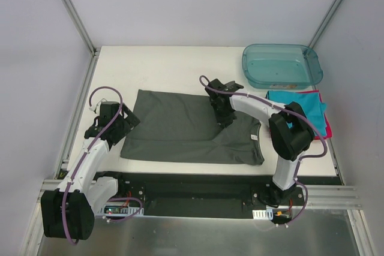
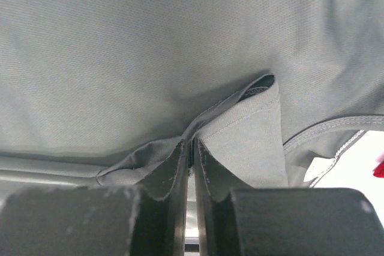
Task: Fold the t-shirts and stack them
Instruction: Fold the flattened tshirt in 1/3 of the way
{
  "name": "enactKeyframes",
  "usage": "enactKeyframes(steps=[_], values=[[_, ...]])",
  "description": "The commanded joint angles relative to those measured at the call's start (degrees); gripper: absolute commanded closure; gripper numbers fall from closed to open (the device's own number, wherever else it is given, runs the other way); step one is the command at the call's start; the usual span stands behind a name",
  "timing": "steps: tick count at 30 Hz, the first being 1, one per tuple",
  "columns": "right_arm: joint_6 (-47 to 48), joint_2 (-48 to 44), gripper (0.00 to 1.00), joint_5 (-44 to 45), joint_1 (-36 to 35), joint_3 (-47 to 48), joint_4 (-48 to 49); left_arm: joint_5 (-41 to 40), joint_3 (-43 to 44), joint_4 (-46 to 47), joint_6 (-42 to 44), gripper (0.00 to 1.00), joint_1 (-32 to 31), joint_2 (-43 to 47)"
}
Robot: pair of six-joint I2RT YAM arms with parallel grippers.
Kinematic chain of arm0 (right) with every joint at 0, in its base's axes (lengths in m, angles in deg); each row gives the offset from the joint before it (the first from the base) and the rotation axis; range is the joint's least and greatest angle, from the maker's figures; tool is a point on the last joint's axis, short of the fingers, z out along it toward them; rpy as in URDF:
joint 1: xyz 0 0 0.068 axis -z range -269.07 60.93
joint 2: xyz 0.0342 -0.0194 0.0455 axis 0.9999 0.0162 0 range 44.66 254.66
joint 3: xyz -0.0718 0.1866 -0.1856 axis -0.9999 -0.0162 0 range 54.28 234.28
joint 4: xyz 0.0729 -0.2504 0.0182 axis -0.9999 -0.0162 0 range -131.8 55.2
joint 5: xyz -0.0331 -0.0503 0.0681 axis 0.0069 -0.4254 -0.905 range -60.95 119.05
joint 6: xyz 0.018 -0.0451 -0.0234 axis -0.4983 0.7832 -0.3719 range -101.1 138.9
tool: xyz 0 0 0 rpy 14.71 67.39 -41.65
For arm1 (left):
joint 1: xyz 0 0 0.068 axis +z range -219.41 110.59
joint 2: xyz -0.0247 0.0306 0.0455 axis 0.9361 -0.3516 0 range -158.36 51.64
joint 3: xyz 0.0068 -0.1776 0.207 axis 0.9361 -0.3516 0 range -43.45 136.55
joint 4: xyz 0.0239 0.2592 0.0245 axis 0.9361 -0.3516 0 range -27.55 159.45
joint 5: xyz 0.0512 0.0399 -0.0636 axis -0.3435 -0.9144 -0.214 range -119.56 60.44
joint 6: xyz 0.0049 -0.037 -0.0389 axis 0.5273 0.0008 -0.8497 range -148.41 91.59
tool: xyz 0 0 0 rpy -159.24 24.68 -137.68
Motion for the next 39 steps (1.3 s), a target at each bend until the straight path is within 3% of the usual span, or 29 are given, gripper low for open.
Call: enactKeyframes(steps=[1,3,7,10,12,18,21,26,34,39], values=[[-0.77,-4.48,0.90,0.95,-0.28,-0.35,1.34,0.67,-0.21,0.58,1.15,0.01,0.57,0.76],[-0.07,-3.87,0.89,-0.11,-0.28,-0.09,1.51,0.67,-0.13,0.58,1.32,0.01,0.48,0.76],[0.28,-1.93,0.76,-3.09,-0.54,0.61,2.56,0.67,0.05,0.58,1.50,0.01,0.48,0.50],[0.64,-2.80,0.52,-3.81,-0.81,0.62,5.81,0.93,0.22,0.57,1.76,0.01,0.57,0.50],[1.59,-4.64,0.29,-2.75,-1.24,0.00,8.01,1.28,0.23,0.58,1.68,0.01,0.48,0.50],[3.01,-13.43,0.00,-3.11,-1.51,-6.40,12.15,3.48,0.40,0.58,1.94,0.01,0.57,0.32],[3.01,-17.04,0.04,-5.63,-1.51,-10.36,11.45,4.36,0.40,0.66,1.94,0.01,0.57,0.24],[2.48,-16.79,0.04,-21.90,-1.60,-14.67,15.65,6.38,0.22,1.54,2.03,0.01,0.48,-0.82],[4.15,-5.46,0.04,-17.51,-1.51,-7.49,16.63,5.94,0.40,1.81,3.17,0.01,0.57,-0.56],[4.68,-1.84,0.04,-12.52,-1.60,-2.55,11.19,6.03,2.50,2.07,3.78,0.01,0.48,-2.04]])
